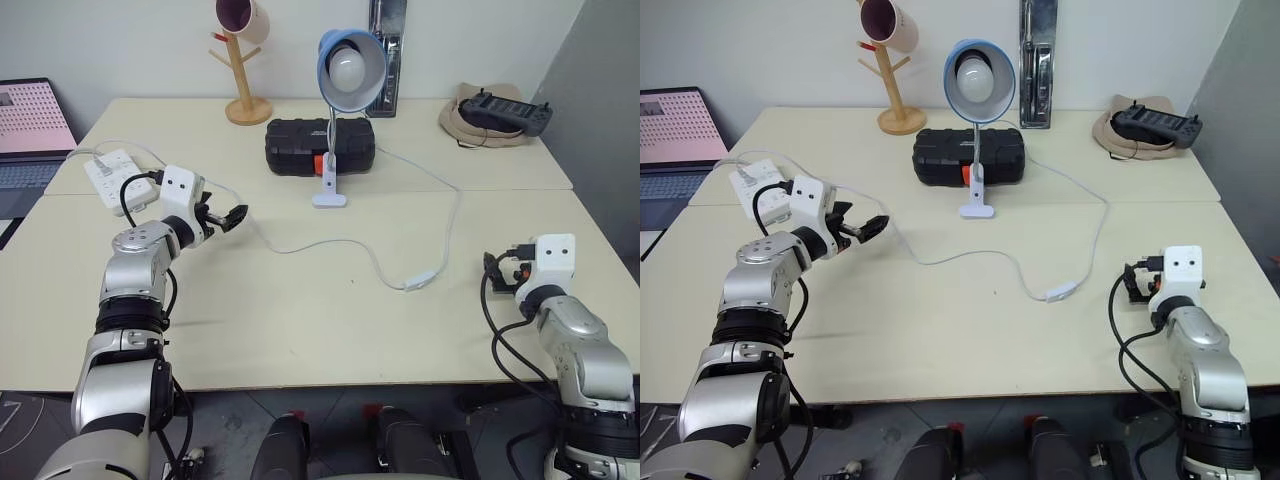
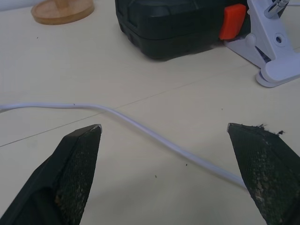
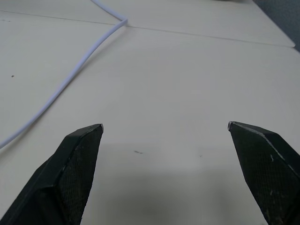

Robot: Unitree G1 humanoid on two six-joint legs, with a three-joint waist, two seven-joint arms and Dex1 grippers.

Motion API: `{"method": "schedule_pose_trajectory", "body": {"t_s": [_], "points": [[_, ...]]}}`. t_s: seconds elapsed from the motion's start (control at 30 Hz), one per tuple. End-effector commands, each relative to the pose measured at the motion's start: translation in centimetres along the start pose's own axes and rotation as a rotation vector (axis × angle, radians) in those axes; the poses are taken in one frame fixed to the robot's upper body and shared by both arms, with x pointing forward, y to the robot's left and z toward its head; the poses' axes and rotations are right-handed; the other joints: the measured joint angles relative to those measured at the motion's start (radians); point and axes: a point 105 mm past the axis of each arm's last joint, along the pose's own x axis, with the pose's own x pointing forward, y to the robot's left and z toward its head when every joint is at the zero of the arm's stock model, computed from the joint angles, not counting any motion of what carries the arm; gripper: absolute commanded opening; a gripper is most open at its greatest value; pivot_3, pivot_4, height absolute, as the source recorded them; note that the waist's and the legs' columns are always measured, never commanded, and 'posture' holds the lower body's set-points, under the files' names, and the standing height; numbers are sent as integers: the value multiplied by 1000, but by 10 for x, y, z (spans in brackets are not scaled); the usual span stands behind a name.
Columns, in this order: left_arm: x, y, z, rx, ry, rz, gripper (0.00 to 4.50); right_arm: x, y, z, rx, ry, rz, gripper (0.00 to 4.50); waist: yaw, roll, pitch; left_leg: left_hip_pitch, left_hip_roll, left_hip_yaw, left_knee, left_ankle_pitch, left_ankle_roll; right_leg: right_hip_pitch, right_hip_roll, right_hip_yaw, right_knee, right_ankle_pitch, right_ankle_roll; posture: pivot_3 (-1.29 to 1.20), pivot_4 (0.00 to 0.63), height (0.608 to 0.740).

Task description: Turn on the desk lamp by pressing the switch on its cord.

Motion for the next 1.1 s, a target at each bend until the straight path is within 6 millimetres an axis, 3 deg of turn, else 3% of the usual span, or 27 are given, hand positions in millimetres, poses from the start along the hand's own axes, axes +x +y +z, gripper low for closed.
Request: {"method": "schedule_pose_trajectory", "body": {"t_s": [0.03, 0.33, 0.57, 0.73, 0.9, 1.1], "points": [[-2, -3, 18, 31, -58, -20, 4489, -1, -9, 17, -12, -55, -23, 4500, 0, 0, 0, 0, 0, 0, 0, 0, 0, 0, 0, 0, 0, 0, 0, 0, 150, 740], [-5, -2, 20, 29, -72, -14, 4489, 1, -4, 21, -38, -63, 1, 4500, 0, 0, 0, 0, 0, 0, 0, 0, 0, 0, 0, 0, 0, 0, 0, 0, 150, 740], [-8, -12, 22, 38, -69, -67, 4489, 1, 12, 30, -131, -85, 141, 4500, 0, 0, 0, 0, 0, 0, 0, 0, 0, 0, 0, 0, 0, 0, 0, 0, 150, 740], [-11, -42, 22, 88, -33, -217, 4489, -3, 39, 48, -261, -142, 428, 4500, -1, 0, 0, 0, 0, 1, 0, 0, 0, 0, 0, 1, 0, 0, 0, 0, 150, 740], [-36, -117, 17, 177, -13, -537, 4489, -19, 68, 51, -469, -127, 874, 4500, -3, 0, 0, 0, 1, 2, 0, 0, 0, 0, 0, 2, -1, 0, 0, 0, 150, 740], [-67, -163, 22, 219, -26, -778, 4489, -16, 79, 52, -608, -97, 1132, 4500, -5, 0, 1, 1, 1, 1, 0, 0, 0, 0, 1, 1, -1, -1, 2, 0, 150, 740]]}}
